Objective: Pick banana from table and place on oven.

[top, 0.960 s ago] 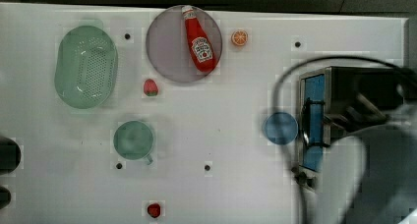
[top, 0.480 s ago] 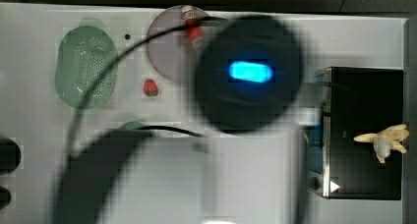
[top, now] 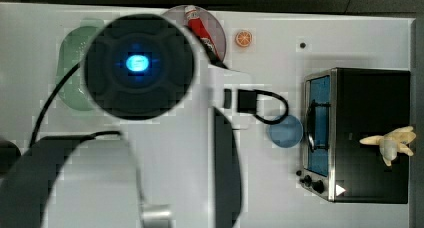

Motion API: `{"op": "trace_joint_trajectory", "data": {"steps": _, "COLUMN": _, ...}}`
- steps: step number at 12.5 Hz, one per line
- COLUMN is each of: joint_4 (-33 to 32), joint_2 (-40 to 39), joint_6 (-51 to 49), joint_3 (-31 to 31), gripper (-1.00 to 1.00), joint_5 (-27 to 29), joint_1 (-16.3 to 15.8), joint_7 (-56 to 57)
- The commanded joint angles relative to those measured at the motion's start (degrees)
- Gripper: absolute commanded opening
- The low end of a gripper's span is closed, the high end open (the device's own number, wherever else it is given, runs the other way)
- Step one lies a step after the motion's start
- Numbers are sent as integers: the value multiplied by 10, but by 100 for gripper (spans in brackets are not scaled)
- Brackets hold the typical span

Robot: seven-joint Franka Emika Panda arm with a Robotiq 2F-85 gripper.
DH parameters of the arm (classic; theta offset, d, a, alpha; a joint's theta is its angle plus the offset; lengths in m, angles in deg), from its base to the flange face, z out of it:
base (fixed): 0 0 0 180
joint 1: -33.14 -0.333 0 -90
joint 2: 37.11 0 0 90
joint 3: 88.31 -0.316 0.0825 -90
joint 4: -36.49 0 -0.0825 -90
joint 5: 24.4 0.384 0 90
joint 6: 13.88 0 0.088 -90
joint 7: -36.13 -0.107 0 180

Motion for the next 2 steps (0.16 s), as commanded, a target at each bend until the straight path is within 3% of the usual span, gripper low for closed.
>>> {"op": "trace_joint_trajectory", "data": {"steps": 1, "joint_4": 9, "joint_2": 10, "joint_6": -6, "joint_3": 25, "gripper": 100, "joint_5": -9, "joint_1": 39, "joint_7": -30}}
{"op": "trace_joint_trajectory", "data": {"steps": 2, "joint_4": 9, "joint_2": 10, "joint_6": -6, "joint_3": 25, "gripper": 100, "joint_5": -9, "joint_1": 39, "joint_7": -30}}
